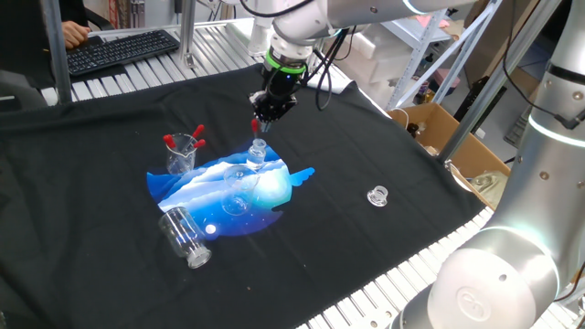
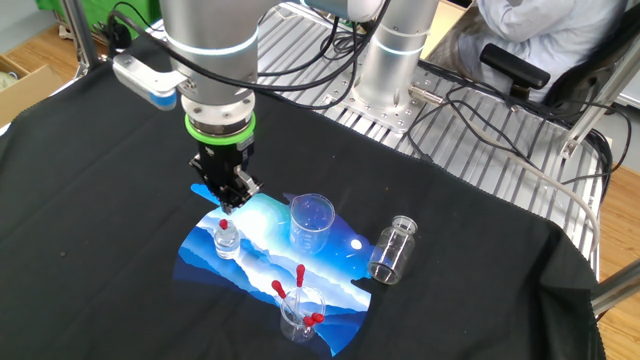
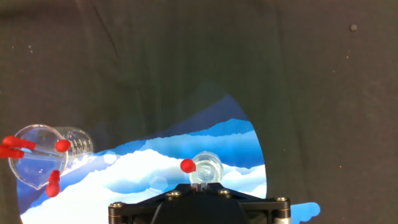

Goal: Transfer liquid using a dropper

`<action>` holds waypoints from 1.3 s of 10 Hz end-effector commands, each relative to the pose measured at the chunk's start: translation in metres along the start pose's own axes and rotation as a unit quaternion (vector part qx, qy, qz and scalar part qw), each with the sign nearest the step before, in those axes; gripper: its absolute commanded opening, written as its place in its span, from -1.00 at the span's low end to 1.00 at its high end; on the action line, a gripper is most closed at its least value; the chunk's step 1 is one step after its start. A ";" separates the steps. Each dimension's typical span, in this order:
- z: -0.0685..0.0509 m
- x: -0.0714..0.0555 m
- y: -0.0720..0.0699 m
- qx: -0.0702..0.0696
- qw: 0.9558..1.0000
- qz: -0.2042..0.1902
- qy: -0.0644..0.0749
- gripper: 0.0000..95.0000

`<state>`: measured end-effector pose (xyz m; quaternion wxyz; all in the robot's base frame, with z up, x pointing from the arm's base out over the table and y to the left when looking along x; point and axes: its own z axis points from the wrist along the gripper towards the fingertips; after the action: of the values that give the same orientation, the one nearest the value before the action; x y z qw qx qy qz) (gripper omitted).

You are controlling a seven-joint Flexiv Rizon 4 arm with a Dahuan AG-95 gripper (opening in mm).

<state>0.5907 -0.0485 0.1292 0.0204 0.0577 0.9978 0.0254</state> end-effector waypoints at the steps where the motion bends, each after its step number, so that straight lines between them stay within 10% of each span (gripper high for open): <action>1: 0.001 0.004 -0.002 -0.004 1.000 -0.007 -0.003 -1.00; 3: 0.001 0.007 -0.002 -0.006 1.000 -0.019 -0.015 -1.00; 4: 0.001 0.007 -0.002 -0.007 1.000 -0.025 -0.018 -0.60; 13: 0.006 0.008 -0.001 -0.006 0.996 -0.074 -0.048 -0.60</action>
<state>0.5837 -0.0487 0.1218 0.0702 -0.0139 0.9971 0.0267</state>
